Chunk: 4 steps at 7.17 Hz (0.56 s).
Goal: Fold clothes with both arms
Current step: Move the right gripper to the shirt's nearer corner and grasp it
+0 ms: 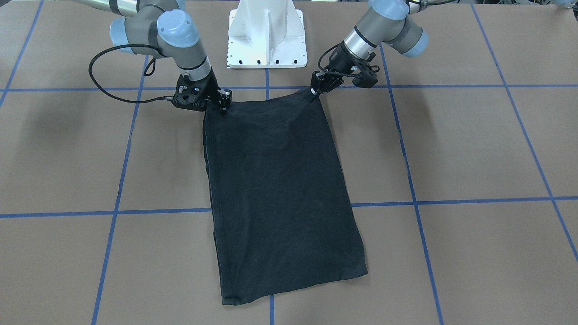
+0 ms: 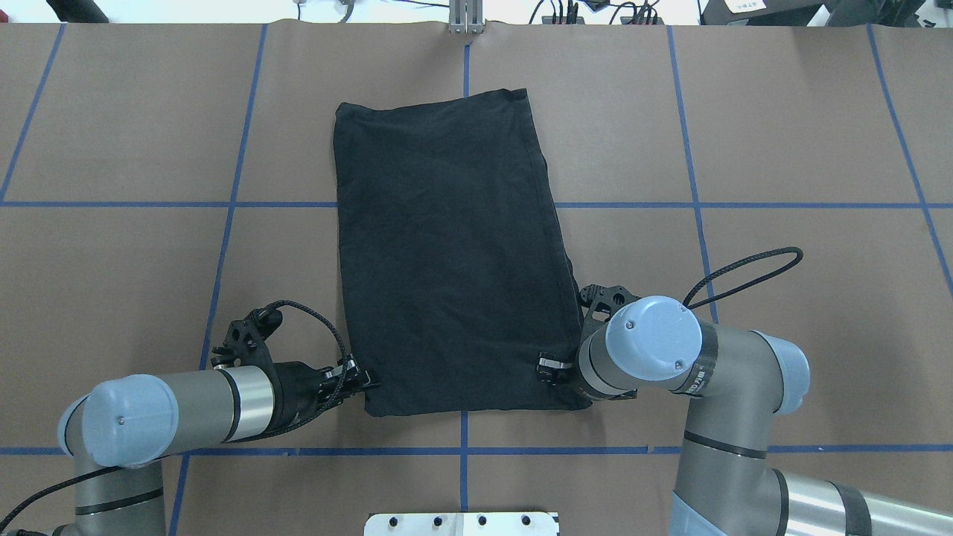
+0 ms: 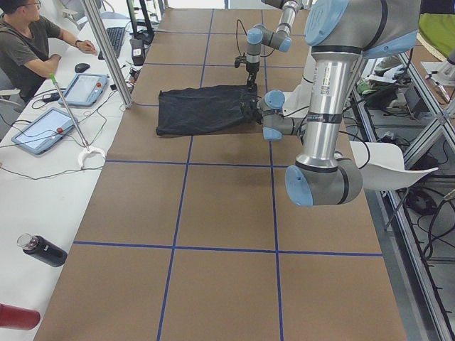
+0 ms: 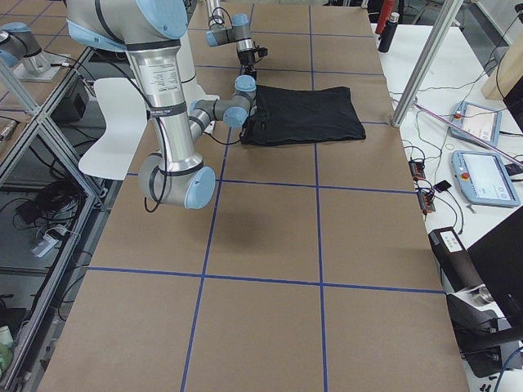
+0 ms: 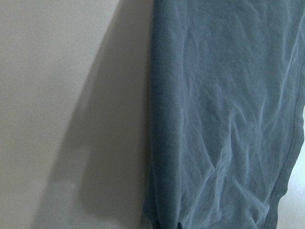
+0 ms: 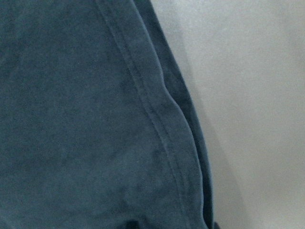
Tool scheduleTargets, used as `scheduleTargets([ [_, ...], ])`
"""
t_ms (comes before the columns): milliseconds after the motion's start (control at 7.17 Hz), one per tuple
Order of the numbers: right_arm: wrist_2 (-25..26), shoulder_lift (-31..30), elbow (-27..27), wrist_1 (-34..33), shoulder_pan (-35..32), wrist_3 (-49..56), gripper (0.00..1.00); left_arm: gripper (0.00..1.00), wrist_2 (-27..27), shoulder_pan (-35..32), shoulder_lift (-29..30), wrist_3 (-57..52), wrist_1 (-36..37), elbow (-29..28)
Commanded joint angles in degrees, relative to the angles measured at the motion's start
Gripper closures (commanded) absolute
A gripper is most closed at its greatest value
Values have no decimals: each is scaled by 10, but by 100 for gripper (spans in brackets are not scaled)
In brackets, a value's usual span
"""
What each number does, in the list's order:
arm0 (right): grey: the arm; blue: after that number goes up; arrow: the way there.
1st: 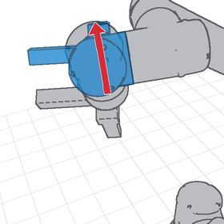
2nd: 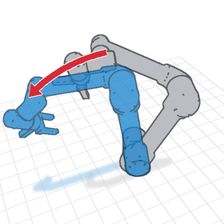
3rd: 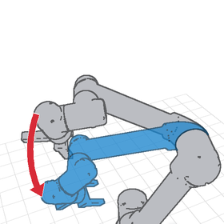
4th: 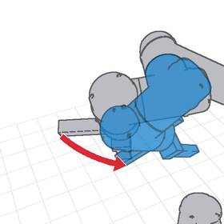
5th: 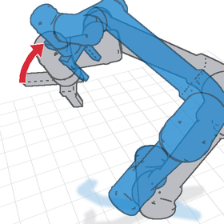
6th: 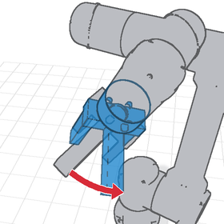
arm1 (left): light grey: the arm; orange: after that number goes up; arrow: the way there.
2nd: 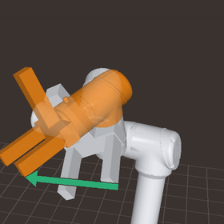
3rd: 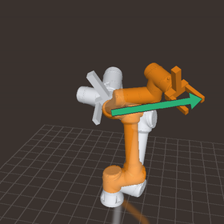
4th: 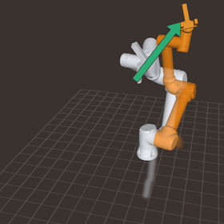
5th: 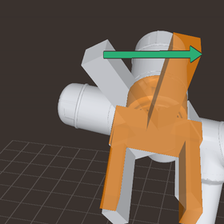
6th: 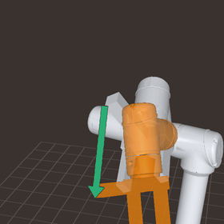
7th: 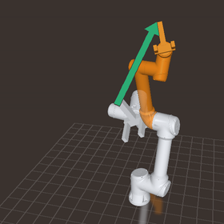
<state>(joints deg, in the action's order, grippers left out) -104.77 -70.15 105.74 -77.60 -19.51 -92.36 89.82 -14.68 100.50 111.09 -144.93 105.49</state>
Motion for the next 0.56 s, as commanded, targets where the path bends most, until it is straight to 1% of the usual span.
scheduleTargets([
  [0,0,4,1,0,0,0,80,100,0,-1,0,0,0,1],
  [140,3,5,1,1,0,-2,100,100,0,-1,0,0,0,1],
  [419,0,5,3,6,-4,-5,100,100,0,-1,0,0,0,2],
])
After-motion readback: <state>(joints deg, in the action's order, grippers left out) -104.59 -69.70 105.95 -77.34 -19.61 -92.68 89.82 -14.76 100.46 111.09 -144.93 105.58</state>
